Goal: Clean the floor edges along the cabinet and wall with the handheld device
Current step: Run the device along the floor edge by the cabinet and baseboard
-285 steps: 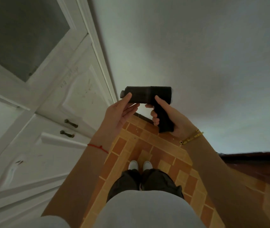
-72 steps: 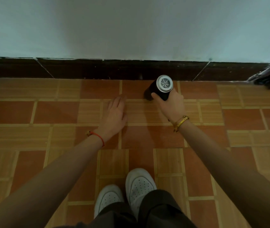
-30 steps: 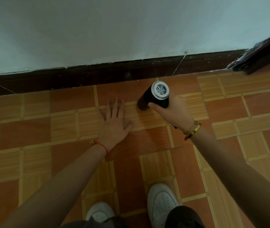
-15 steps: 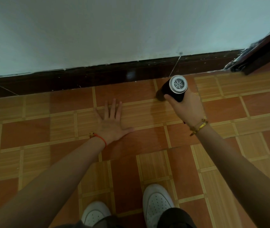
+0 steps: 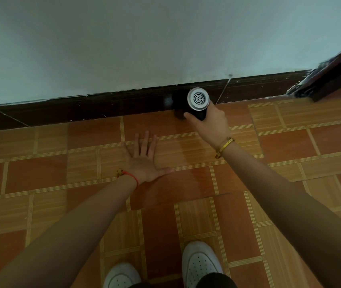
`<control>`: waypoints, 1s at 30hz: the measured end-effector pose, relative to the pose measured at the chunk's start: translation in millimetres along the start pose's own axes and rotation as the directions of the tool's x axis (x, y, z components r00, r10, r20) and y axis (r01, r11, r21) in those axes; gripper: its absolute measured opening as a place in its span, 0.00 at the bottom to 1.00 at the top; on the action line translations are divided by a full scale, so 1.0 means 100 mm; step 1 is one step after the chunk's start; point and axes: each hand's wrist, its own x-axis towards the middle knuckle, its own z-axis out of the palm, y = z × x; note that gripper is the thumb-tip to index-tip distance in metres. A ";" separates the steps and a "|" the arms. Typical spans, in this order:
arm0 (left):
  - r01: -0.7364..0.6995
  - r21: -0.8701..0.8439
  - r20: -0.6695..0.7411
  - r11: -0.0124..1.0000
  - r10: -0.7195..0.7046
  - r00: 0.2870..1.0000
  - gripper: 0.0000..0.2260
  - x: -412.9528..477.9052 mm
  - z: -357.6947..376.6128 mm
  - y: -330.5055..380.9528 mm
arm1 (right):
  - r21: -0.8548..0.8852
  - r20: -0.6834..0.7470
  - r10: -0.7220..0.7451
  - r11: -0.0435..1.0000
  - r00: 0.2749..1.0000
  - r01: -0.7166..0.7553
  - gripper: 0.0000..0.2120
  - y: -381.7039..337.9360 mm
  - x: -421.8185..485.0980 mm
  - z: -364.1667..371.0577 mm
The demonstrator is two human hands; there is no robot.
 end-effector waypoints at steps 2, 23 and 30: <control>-0.004 0.000 -0.007 1.000 0.004 1.000 0.54 0.00 0.00 0.00 | -0.007 0.002 0.002 1.000 1.000 -0.002 0.30 -0.04 0.00 0.03; -0.002 -0.002 0.001 1.000 0.002 1.000 0.54 0.00 0.00 -0.01 | 0.179 -0.105 0.138 0.977 0.985 -0.118 0.30 0.29 -0.11 -0.06; 0.002 -0.004 -0.007 1.000 -0.002 1.000 0.54 -0.04 -0.03 0.00 | 0.098 0.033 -0.010 0.995 0.999 0.007 0.27 0.29 -0.29 -0.10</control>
